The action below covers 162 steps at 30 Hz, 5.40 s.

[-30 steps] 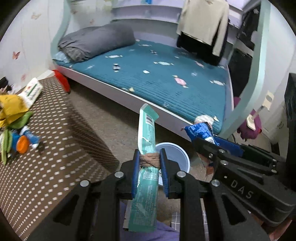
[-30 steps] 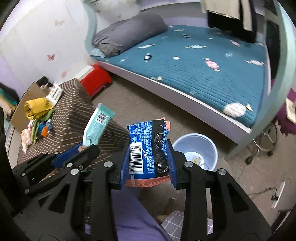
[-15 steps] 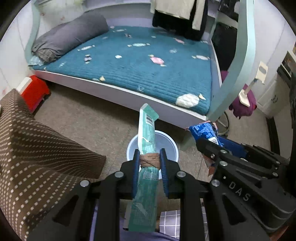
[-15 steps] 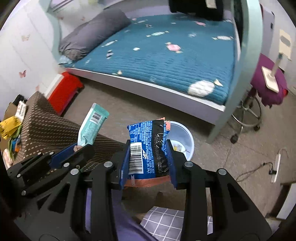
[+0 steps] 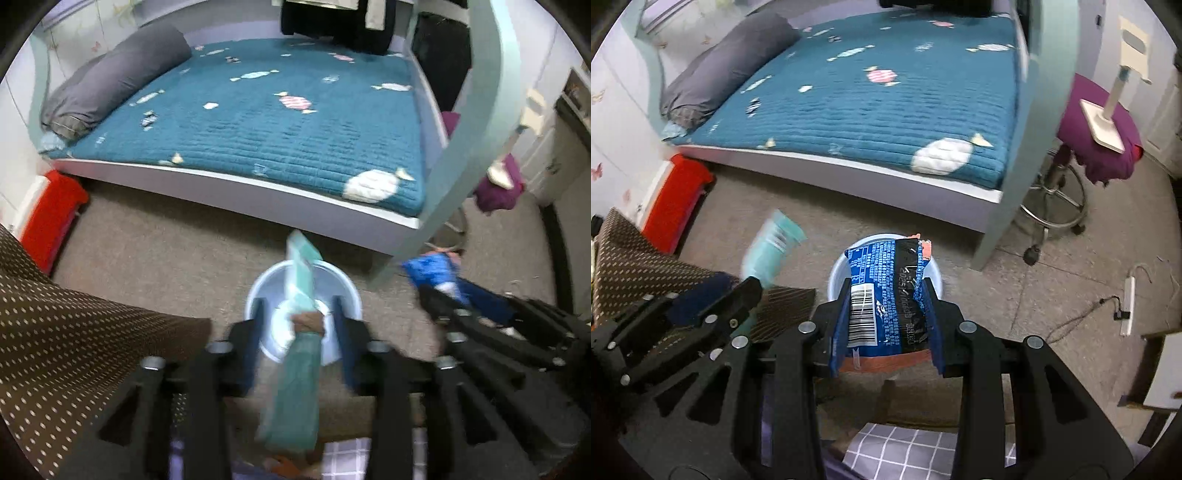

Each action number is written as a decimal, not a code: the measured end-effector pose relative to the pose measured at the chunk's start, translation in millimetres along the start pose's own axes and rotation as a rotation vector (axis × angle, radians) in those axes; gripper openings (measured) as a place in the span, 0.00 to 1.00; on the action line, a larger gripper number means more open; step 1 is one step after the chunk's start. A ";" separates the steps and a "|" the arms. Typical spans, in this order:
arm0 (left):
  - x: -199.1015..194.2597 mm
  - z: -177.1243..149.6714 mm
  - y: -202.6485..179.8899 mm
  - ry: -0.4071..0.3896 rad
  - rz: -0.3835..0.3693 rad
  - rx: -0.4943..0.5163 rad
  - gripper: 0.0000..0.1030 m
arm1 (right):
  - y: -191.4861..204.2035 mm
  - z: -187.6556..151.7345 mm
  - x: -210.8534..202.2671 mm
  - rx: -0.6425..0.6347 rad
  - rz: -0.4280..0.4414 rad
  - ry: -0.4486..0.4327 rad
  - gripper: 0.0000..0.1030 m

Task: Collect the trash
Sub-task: 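Open the left tool releasing the tube while the right tool releases the wrapper into the bin, then move both open tools back over the polka-dot table toward the trash, then grasp the white-blue toothpaste tube with the right tool while the left tool grasps the green plush leaf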

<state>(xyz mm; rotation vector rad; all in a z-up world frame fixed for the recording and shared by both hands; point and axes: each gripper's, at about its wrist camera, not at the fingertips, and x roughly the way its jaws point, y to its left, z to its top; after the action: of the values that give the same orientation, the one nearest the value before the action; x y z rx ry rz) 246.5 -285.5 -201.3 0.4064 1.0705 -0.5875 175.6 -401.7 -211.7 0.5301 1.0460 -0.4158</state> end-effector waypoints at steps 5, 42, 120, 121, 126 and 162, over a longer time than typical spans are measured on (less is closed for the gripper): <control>13.1 3.9 12.7 0.022 -0.064 -0.042 0.65 | -10.7 1.1 5.8 0.028 0.010 0.021 0.35; -10.9 -29.7 108.6 0.020 0.041 -0.244 0.66 | 59.8 -8.5 8.7 -0.142 0.026 0.053 0.66; -204.8 -210.3 310.1 -0.208 0.330 -0.779 0.75 | 358.8 -105.3 -87.3 -0.868 0.345 -0.116 0.68; -206.1 -212.7 313.6 -0.209 0.333 -0.786 0.75 | 362.5 -106.6 -85.4 -0.880 0.347 -0.114 0.67; -210.8 -222.2 326.7 -0.213 0.339 -0.822 0.75 | 381.5 -104.7 -72.5 -0.909 0.344 -0.100 0.51; -238.4 -159.7 329.1 -0.333 0.284 -0.747 0.05 | 354.5 -67.0 -90.3 -0.826 0.449 -0.135 0.14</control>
<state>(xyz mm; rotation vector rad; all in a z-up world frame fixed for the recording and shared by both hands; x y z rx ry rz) 258.2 122.0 -45.1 -0.1922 0.8182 0.0235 287.1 -71.4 -82.2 -0.0183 0.8430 0.3758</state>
